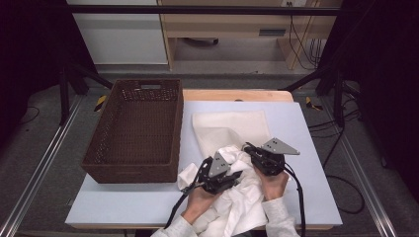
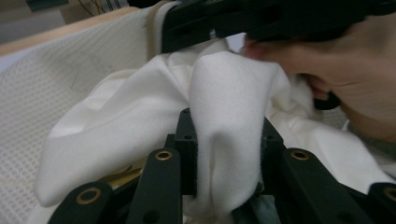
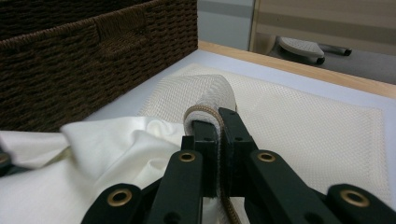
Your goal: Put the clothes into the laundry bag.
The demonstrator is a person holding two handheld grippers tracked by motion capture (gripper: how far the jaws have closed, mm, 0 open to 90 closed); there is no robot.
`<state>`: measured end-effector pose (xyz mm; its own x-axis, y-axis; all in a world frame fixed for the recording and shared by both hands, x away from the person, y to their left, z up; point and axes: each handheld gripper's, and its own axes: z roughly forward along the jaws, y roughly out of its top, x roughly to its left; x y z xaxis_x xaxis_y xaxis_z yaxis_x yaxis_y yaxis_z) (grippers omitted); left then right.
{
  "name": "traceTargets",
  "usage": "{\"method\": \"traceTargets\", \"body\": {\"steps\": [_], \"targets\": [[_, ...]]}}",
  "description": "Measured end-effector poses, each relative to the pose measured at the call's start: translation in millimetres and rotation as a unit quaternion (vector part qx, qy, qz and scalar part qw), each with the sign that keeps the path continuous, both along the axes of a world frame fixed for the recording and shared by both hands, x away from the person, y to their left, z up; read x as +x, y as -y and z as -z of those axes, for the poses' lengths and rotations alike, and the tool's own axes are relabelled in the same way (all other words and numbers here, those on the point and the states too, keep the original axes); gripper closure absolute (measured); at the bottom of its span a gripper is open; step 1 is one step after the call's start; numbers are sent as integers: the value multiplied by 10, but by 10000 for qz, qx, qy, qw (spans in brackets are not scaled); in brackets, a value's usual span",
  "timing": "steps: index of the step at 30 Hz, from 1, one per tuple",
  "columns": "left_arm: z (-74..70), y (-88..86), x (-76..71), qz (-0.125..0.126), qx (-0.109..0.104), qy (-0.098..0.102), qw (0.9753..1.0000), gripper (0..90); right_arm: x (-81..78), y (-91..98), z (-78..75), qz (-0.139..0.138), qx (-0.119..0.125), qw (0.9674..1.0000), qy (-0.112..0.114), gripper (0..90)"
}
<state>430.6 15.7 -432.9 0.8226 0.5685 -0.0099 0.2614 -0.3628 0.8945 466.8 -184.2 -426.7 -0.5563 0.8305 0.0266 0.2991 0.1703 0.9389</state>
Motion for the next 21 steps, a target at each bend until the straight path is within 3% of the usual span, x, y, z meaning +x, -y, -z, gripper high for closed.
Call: {"method": "traceTargets", "body": {"steps": [4,7,10,14,16,18,21], "targets": [[-78,184,-133,163,212,229,9994,689,-9,1,-4,-7,38,10000,23,868],[10,383,-103,136,460,159,9987,688,-11,28,-4,-7,128,9999,46,868],[111,467,-37,81,571,157,9982,684,-20,34,-4,-31,169,9998,59,868],[111,448,-26,61,514,126,9986,649,-30,47,-8,-30,165,9998,81,868],[66,401,-51,61,456,85,9989,559,-34,51,-10,-17,159,9998,88,867],[-20,328,-81,41,313,-60,9995,396,-38,42,-3,-15,124,9999,84,867],[-182,192,-189,-67,289,165,9994,224,-43,36,4,35,24,9999,132,868]]}}
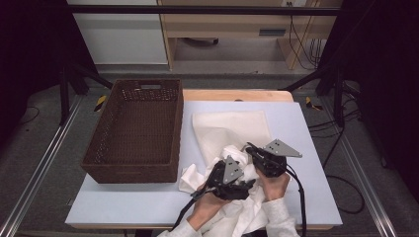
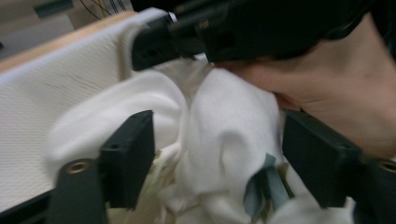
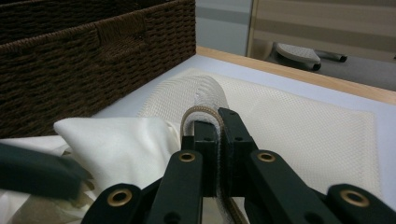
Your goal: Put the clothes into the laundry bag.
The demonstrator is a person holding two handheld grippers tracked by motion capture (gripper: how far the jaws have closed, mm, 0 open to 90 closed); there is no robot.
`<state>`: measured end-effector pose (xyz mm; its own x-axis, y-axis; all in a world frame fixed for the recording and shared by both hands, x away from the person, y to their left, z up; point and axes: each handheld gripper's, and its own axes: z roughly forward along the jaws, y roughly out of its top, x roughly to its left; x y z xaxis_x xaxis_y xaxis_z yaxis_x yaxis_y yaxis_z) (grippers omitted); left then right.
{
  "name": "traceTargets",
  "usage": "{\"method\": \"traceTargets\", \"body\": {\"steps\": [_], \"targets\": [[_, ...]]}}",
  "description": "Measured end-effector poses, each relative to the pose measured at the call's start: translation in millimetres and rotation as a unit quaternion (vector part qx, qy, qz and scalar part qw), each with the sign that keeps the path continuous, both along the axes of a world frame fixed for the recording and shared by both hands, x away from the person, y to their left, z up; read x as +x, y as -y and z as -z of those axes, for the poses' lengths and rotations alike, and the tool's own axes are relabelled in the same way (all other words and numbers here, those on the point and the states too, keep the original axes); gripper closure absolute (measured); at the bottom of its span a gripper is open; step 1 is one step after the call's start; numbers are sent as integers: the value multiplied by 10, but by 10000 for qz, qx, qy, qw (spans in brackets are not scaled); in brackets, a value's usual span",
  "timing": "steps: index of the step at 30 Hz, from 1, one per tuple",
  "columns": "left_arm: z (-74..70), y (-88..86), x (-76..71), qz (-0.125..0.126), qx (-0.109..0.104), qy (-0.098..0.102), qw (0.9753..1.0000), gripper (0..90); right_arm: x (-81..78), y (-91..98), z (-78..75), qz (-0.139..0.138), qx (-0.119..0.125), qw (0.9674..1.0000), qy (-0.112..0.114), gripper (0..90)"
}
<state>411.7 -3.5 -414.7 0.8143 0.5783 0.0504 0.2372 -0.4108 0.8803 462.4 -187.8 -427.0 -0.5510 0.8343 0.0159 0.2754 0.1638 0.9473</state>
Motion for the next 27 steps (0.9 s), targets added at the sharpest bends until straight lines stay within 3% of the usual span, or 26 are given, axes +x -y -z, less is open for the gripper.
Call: {"method": "traceTargets", "body": {"steps": [3,4,5,6,7,8,9,12,14,15,16,17,18,19,20,23,27], "targets": [[-181,-186,-85,-25,-174,185,9997,202,7,15,5,8,11,10000,-6,868],[-239,-267,-82,-150,-208,325,9991,211,8,16,6,10,34,10000,-11,868],[-258,-312,-62,-259,-217,423,9985,211,8,16,6,10,34,10000,-11,868],[-243,-408,78,-560,-136,443,9974,232,3,9,4,12,32,10000,-19,868],[-243,-408,78,-560,-136,443,9974,236,3,9,4,12,32,10000,-19,868],[-135,-453,287,-659,19,13,9978,249,4,5,2,-1,22,10000,-9,867],[-135,-453,287,-659,19,13,9978,277,4,5,2,-1,22,10000,-9,867],[109,-436,551,-483,71,-777,9958,317,6,4,1,-10,29,10000,-13,868],[210,-406,616,-498,85,-867,9949,339,7,4,2,-21,42,10000,-25,868],[249,-399,638,-486,53,-906,9947,378,6,4,2,-24,29,10000,-25,868],[282,-397,647,-487,21,-936,9944,498,3,1,1,-25,11,10000,-35,868],[293,-401,647,-458,8,-947,9945,498,3,1,1,-25,11,10000,-35,868],[303,-408,609,-423,15,-850,9955,665,8,3,2,-27,14,10000,-21,868],[303,-408,609,-423,15,-850,9955,732,8,3,2,-27,14,10000,-21,868],[294,-416,567,-432,-2,-720,9965,779,9,3,2,-23,22,10000,-22,868],[236,-429,440,-352,-249,-532,9977,809,4,5,-3,-15,47,10000,-25,868],[151,-339,241,-77,-331,-239,9991,819,3,0,-6,-44,101,9999,-24,868]]}}
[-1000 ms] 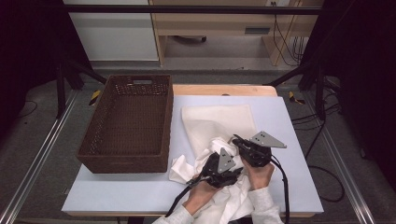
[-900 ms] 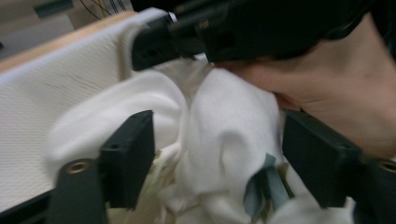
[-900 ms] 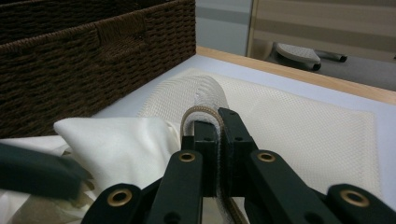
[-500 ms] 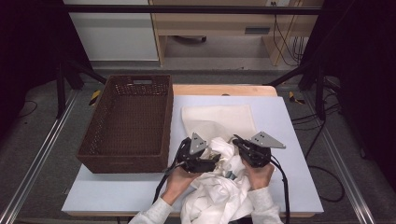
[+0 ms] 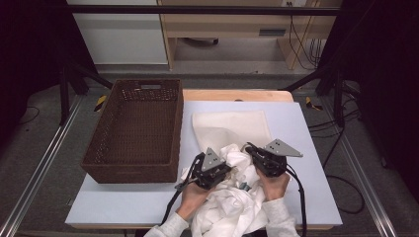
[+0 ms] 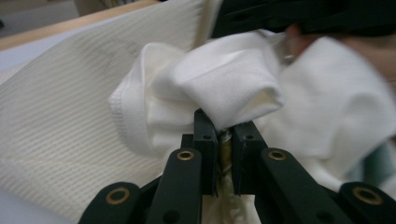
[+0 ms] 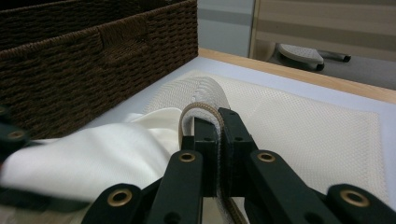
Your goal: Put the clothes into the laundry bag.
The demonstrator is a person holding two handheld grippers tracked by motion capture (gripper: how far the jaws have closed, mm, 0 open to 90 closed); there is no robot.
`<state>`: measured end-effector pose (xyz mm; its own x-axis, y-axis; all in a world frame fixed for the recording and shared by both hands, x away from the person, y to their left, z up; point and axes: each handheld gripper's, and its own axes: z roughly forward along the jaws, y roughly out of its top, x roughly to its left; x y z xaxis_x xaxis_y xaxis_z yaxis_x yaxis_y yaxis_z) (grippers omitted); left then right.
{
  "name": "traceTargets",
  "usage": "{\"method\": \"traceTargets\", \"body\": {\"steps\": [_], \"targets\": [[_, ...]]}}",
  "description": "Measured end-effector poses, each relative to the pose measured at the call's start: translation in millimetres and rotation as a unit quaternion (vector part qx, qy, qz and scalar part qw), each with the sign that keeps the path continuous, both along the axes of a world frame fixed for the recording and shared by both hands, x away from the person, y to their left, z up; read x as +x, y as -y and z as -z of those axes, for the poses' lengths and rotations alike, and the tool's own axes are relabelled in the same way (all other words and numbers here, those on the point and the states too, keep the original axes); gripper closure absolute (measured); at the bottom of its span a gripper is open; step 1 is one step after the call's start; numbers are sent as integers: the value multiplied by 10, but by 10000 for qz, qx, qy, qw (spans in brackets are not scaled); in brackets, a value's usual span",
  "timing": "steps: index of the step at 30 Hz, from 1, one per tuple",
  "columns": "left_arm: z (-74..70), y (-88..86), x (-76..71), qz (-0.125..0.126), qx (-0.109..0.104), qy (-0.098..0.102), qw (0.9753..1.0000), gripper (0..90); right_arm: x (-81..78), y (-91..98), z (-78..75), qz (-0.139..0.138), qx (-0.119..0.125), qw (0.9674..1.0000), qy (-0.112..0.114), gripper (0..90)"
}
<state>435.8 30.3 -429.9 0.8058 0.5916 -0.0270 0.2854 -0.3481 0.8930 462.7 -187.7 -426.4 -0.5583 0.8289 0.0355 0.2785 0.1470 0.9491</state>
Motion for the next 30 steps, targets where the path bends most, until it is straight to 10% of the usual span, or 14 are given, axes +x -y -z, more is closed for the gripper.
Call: {"method": "traceTargets", "body": {"steps": [6,11,14,19,26,30], "targets": [[-52,346,-235,344,428,517,9972,821,-19,29,-31,-55,142,9999,53,869],[5,518,-31,317,712,262,9966,821,-31,48,-49,-103,232,9996,102,869],[177,584,161,27,1278,258,9915,818,-47,17,-60,-187,212,9995,133,869],[253,461,230,24,878,133,9960,777,-54,-43,-51,-185,34,9997,122,869],[-4,104,22,-228,530,202,9981,328,-52,19,-46,-100,57,9999,92,869],[-17,-92,75,-494,610,247,9966,273,-46,15,-42,-97,53,9999,73,868]]}}
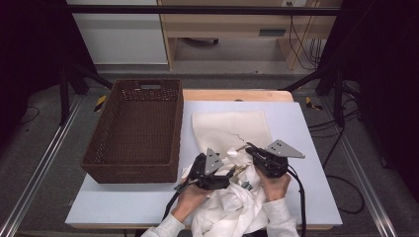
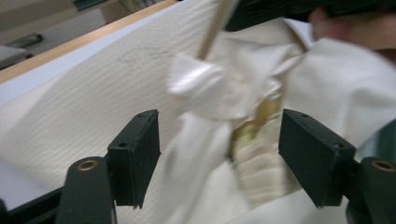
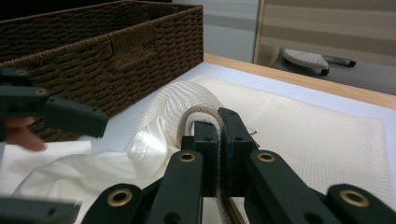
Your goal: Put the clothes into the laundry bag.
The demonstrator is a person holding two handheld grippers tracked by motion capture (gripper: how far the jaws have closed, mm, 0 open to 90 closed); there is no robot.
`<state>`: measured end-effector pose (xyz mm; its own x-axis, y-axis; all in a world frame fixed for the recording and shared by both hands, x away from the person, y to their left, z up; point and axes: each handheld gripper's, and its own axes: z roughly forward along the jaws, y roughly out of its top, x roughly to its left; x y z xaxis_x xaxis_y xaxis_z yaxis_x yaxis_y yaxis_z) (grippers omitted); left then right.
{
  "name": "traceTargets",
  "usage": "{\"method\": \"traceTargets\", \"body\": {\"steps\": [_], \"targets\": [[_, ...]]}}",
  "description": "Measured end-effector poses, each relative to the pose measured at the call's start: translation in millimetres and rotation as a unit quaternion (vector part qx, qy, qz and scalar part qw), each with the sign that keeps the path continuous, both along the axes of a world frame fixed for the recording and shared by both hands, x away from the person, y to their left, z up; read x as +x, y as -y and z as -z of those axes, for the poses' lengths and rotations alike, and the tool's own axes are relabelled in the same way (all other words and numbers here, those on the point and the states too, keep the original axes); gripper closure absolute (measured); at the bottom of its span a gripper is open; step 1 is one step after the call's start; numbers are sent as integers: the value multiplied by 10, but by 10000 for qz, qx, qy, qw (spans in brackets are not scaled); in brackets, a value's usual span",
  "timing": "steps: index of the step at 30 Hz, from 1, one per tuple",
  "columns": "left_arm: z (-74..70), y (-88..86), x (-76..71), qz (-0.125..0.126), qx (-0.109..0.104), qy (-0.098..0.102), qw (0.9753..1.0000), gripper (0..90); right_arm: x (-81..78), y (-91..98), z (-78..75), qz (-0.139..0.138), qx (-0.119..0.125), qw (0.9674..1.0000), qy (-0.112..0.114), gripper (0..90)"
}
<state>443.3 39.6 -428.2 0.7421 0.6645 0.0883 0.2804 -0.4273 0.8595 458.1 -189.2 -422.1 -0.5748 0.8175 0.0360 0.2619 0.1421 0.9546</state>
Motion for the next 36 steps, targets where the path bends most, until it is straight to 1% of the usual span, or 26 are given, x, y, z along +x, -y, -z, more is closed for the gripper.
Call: {"method": "traceTargets", "body": {"steps": [1,2,3,4,5,6,8,10,11,14,17,20,22,24,25,27,28,29,30,32,33,35,36], "targets": [[50,-23,77,-67,29,-198,9998,267,0,-4,1,0,-2,10000,3,869],[101,-26,147,-101,20,-436,9990,250,4,-8,5,-6,-3,10000,-1,869],[158,-23,212,-60,1,-723,9974,253,3,-10,6,-2,1,10000,-23,868],[213,-13,260,-24,-6,-1002,9950,286,5,-8,7,-4,-10,10000,-9,868],[270,-2,276,-41,-8,-1101,9939,344,4,-7,5,3,-12,10000,-22,868],[295,3,264,-16,-58,-1092,9940,461,4,-3,6,8,-20,10000,-23,868],[294,14,195,30,-171,-949,9953,649,4,-4,8,13,-34,10000,-21,868],[237,38,102,75,-201,-719,9972,752,3,-5,7,24,-41,10000,-12,868],[201,51,55,114,-219,-589,9980,773,4,-4,6,19,-27,10000,-16,869],[98,121,-64,281,-246,-343,9987,784,1,5,-1,9,-16,10000,29,869],[43,248,-128,439,-124,-157,9988,776,1,8,-4,6,30,10000,26,869],[25,407,-118,531,-38,-60,9986,753,0,-4,2,-26,21,10000,30,869],[35,525,-96,574,89,-5,9983,745,0,-9,4,-52,15,10000,42,869],[59,619,-47,554,210,58,9982,743,2,-3,6,-34,21,10000,27,869],[78,649,-4,515,296,48,9982,743,3,3,5,-30,23,10000,29,869],[136,684,97,368,389,-58,9985,745,0,19,-1,-39,47,10000,24,869],[175,688,145,328,486,-36,9983,743,-5,21,-5,-45,54,10000,25,869],[218,687,190,241,583,-76,9980,741,-10,21,-8,-53,45,10000,37,869],[274,661,252,157,618,-154,9978,740,-16,18,-10,-57,35,10000,48,869],[297,613,294,102,552,-229,9982,726,-27,13,-12,-69,18,10000,42,869],[298,584,304,104,447,-300,9985,720,-30,14,-12,-80,-9,10000,38,869],[282,551,275,95,392,-270,9988,692,-28,11,-9,-96,-43,9999,22,869],[260,538,244,73,411,-223,9989,653,-27,14,-8,-109,-44,9999,11,868]]}}
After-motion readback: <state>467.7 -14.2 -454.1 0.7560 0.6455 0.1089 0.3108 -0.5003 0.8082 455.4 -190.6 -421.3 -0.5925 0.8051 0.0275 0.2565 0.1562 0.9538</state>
